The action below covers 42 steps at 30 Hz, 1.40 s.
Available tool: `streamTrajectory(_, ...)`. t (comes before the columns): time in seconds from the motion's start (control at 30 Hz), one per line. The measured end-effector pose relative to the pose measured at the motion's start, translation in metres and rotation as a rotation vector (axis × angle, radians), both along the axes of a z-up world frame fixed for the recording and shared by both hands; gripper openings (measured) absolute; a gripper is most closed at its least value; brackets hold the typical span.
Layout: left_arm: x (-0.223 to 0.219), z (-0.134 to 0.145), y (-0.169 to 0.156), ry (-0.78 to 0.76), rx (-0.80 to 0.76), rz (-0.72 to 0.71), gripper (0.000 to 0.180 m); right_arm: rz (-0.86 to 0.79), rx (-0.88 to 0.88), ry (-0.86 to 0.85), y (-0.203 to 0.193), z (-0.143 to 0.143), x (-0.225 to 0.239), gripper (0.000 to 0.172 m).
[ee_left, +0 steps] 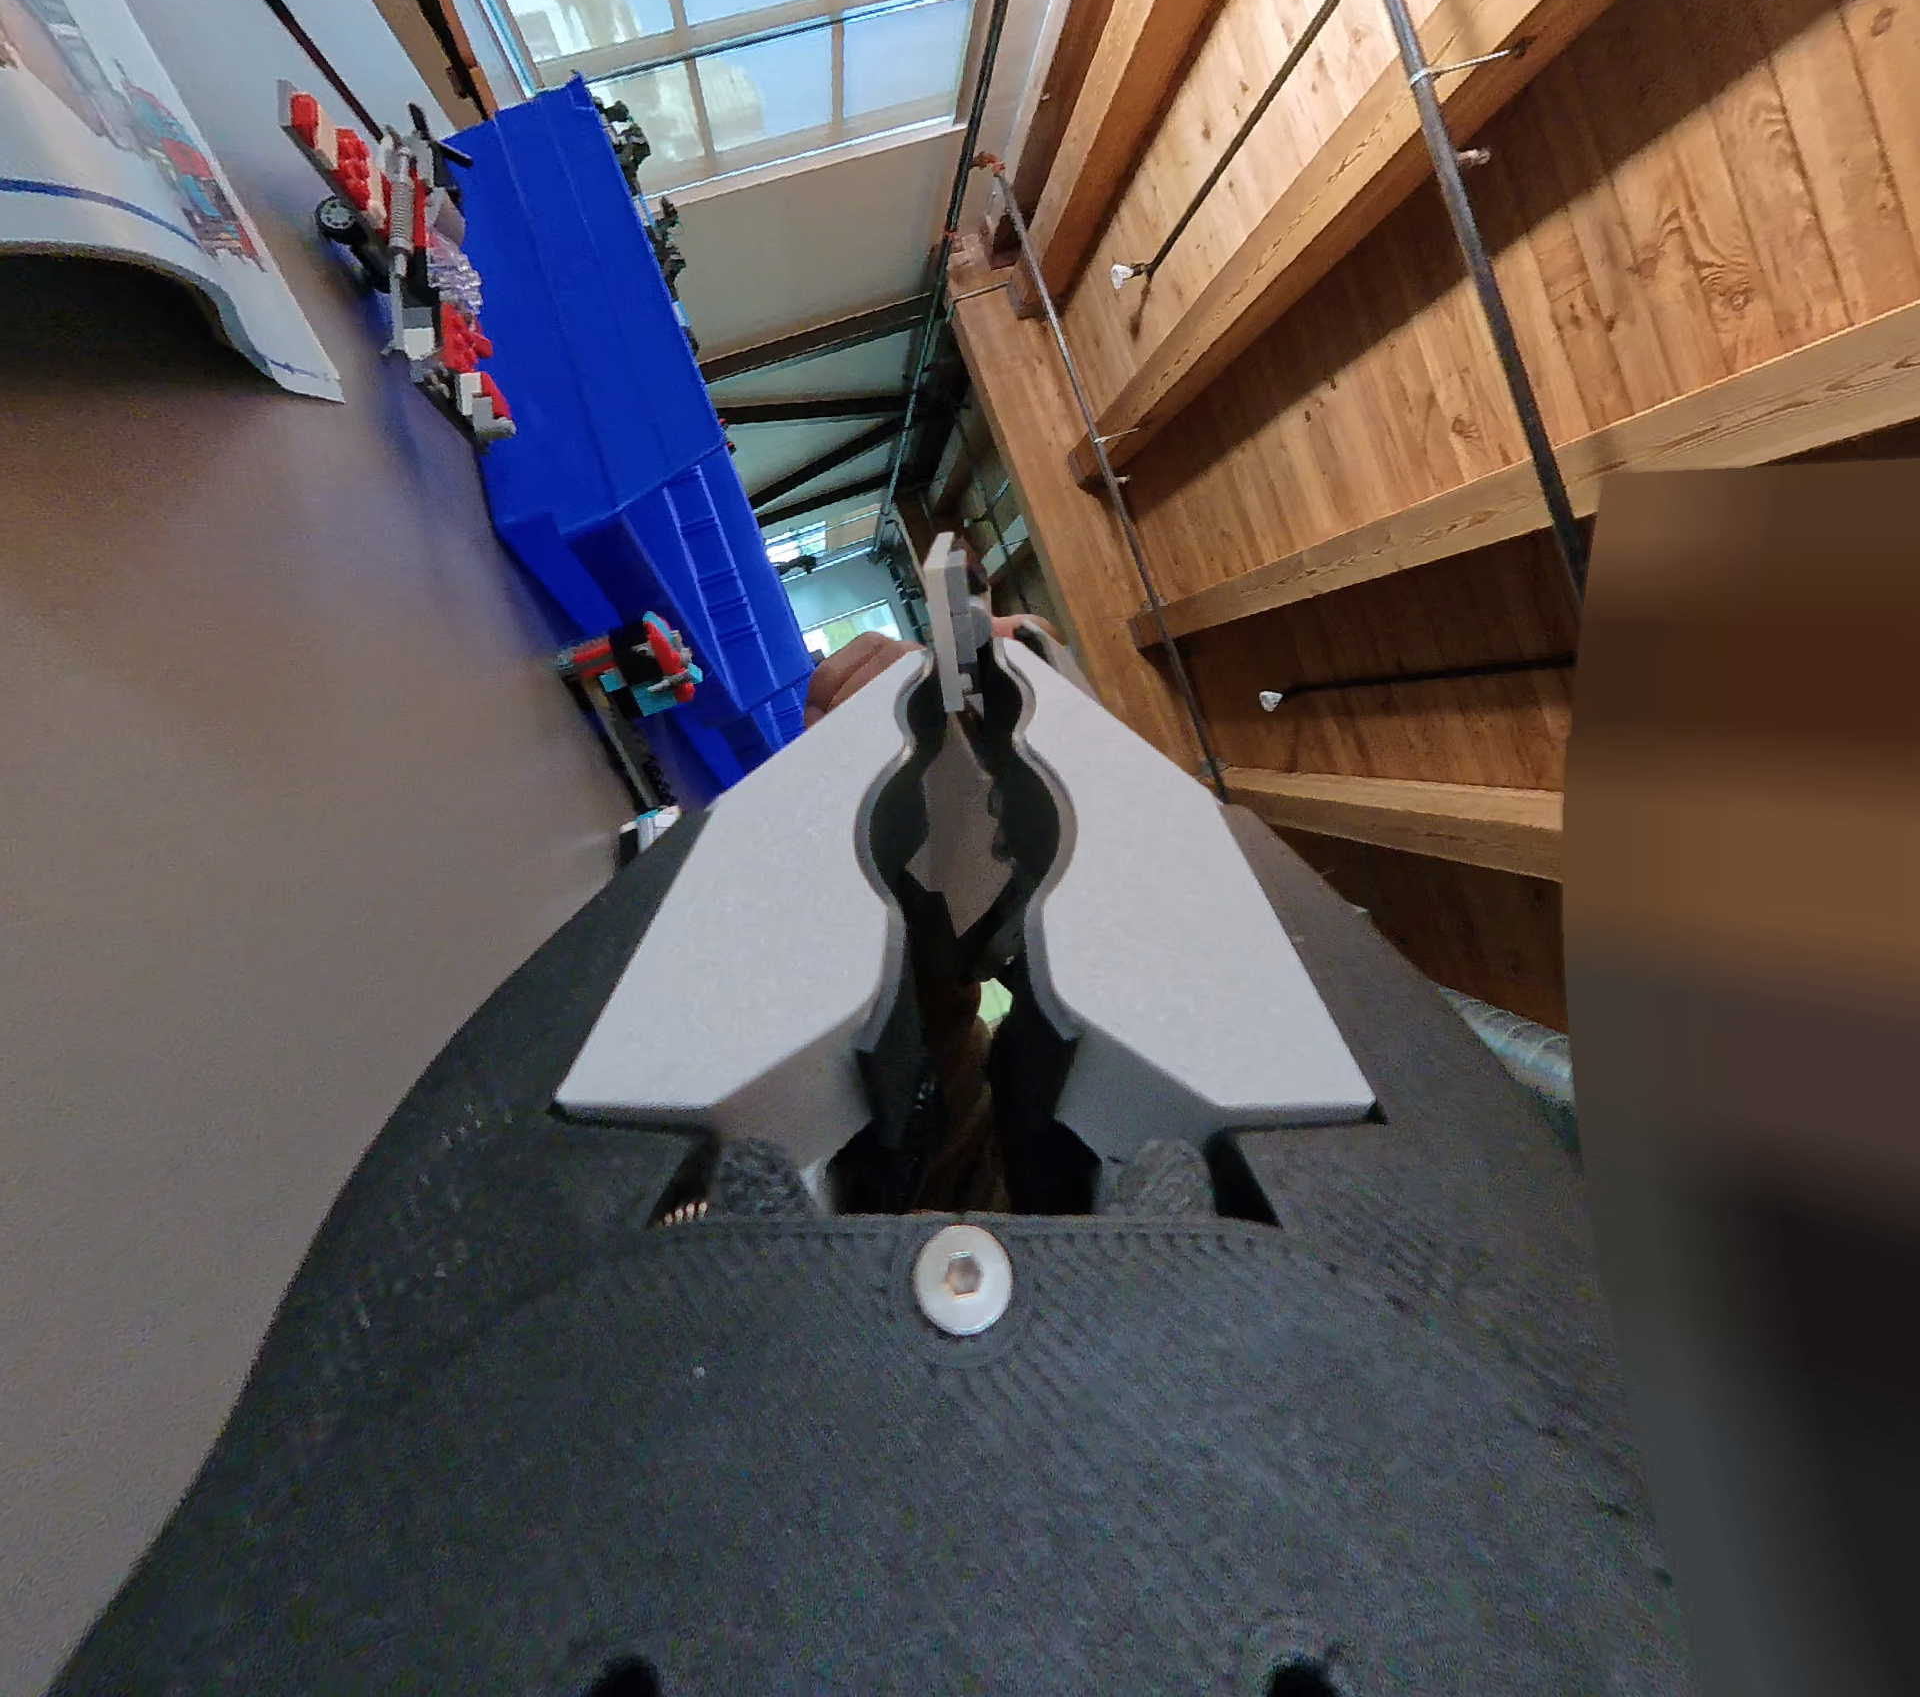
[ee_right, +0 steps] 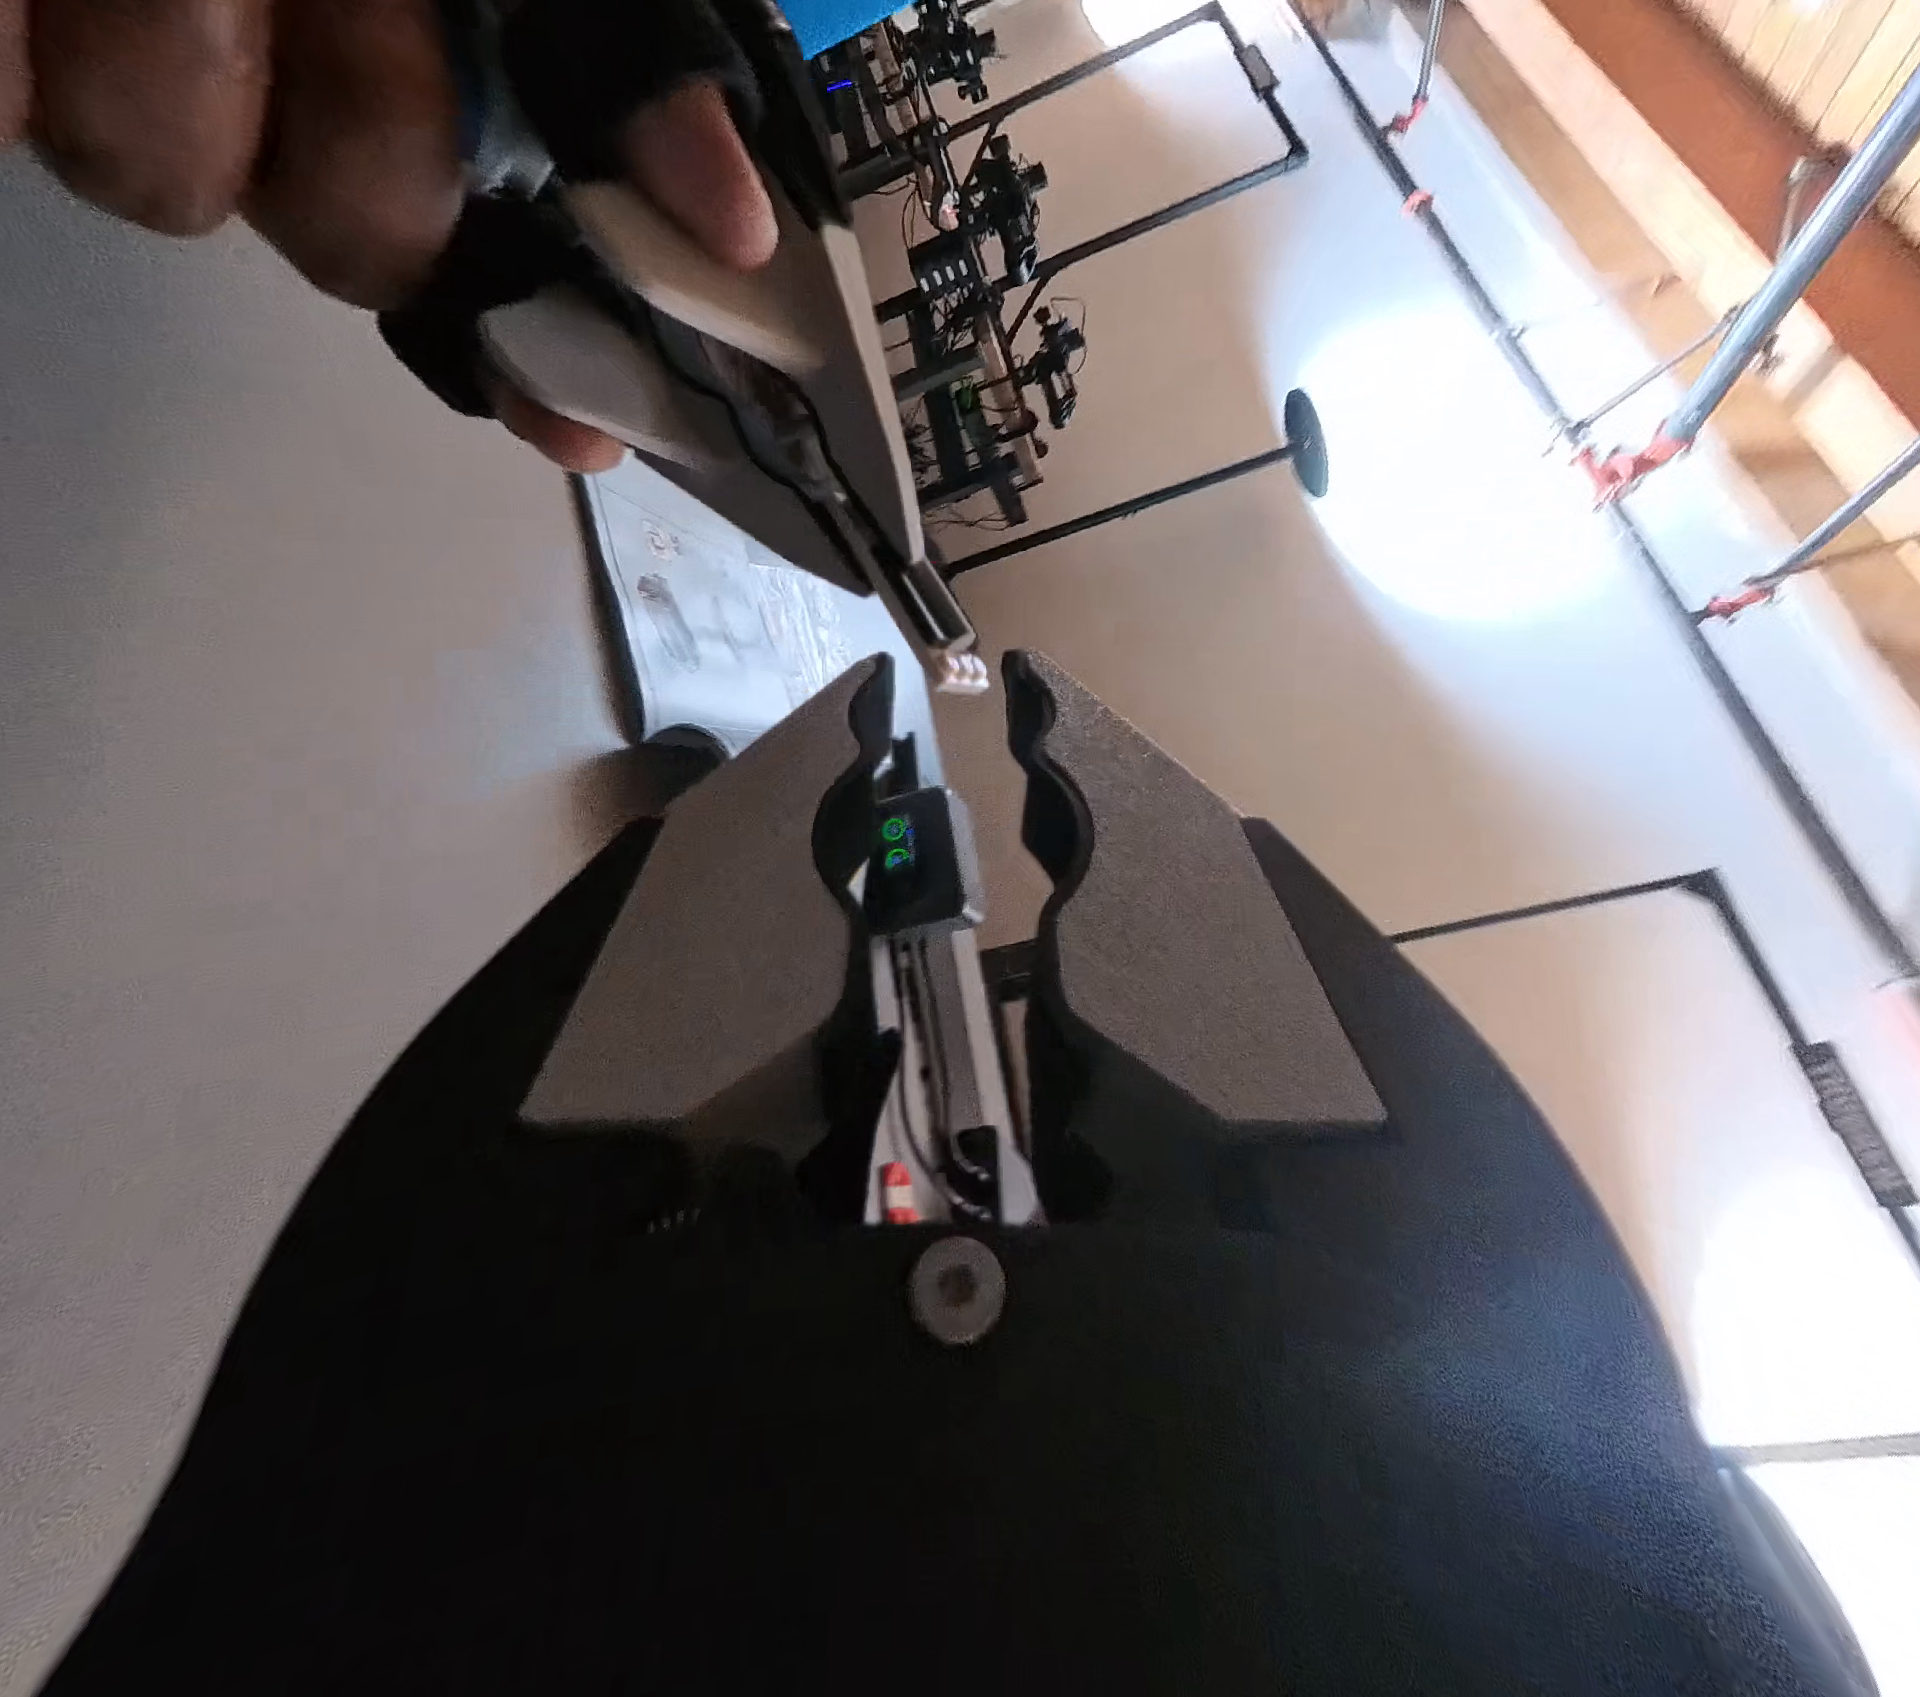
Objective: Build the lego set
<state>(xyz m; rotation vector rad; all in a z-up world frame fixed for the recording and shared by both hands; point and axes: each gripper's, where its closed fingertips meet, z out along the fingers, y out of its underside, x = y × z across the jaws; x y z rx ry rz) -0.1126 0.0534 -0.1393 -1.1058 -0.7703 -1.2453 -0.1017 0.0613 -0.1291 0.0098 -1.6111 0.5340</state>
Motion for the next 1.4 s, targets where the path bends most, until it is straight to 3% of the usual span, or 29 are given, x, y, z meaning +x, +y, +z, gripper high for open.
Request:
streamTrajectory(0.23,0.001,-0.007,0.001,0.020,-0.045,0.003,0.007,-0.004,0.229,0.097,-0.011,-0.012,-0.005,0.013)
streamTrajectory(0.5,0.003,-0.013,0.003,0.013,-0.060,-0.012,0.008,-0.026,0.341,0.153,-0.013,-0.021,-0.010,0.009)
streamTrajectory(1.0,0.006,-0.018,0.006,0.014,-0.062,-0.024,0.008,-0.027,0.399,0.133,-0.011,-0.026,-0.008,0.007)
streamTrajectory(1.4,0.006,-0.014,0.006,0.030,-0.034,-0.030,0.008,-0.074,0.346,0.158,-0.006,-0.020,-0.006,0.008)
